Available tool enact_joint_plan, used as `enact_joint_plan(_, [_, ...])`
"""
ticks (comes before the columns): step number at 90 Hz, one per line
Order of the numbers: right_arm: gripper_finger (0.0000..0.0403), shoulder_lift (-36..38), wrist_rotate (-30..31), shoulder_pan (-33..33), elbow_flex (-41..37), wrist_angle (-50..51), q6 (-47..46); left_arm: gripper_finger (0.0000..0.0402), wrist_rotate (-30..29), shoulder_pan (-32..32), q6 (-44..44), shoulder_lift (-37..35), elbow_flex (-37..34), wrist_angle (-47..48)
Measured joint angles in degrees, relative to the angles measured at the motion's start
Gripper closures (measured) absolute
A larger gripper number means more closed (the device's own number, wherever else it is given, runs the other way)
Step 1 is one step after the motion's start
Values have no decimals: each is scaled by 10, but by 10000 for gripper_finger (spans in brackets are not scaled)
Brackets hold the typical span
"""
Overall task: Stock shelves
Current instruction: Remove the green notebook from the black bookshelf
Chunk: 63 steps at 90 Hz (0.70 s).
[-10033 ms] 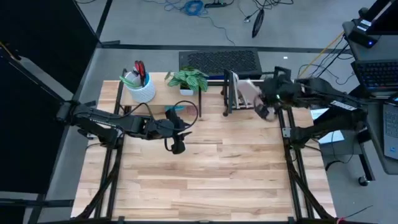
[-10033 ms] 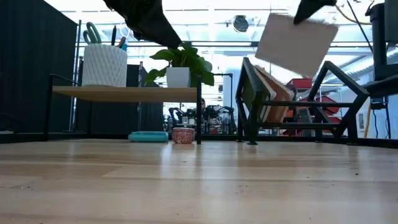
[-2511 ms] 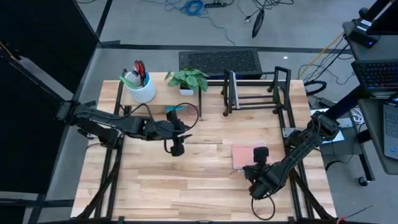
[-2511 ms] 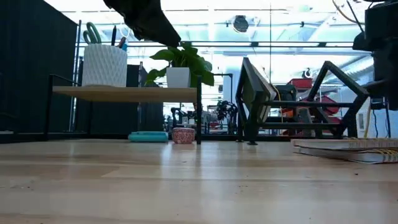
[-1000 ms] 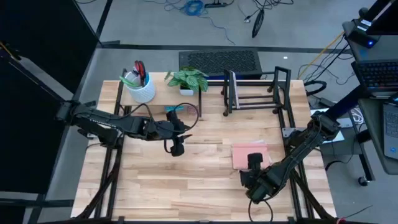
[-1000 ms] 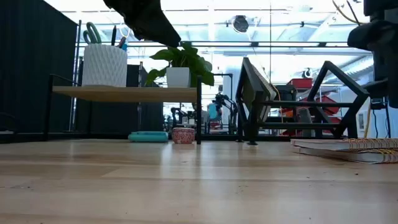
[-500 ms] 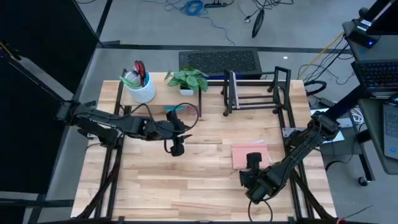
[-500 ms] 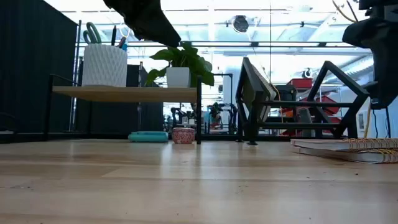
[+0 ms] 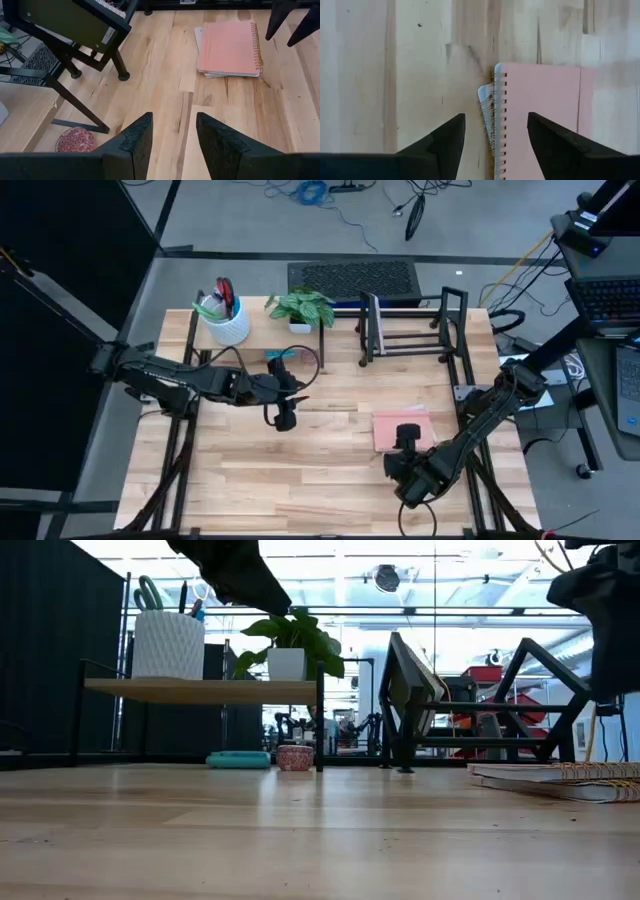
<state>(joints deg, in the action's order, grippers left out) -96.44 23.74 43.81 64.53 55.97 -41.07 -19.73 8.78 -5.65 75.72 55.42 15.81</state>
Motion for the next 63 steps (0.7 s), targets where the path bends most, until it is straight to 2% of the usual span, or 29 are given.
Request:
enact_joint_plan(49, [204, 0, 14, -4, 0, -25, -21, 262, 0, 0, 0, 0, 0, 1])
enact_joint_plan(63, [204, 6, 75, -37, -1, -25, -124, 262, 0, 0, 0, -1, 0, -5])
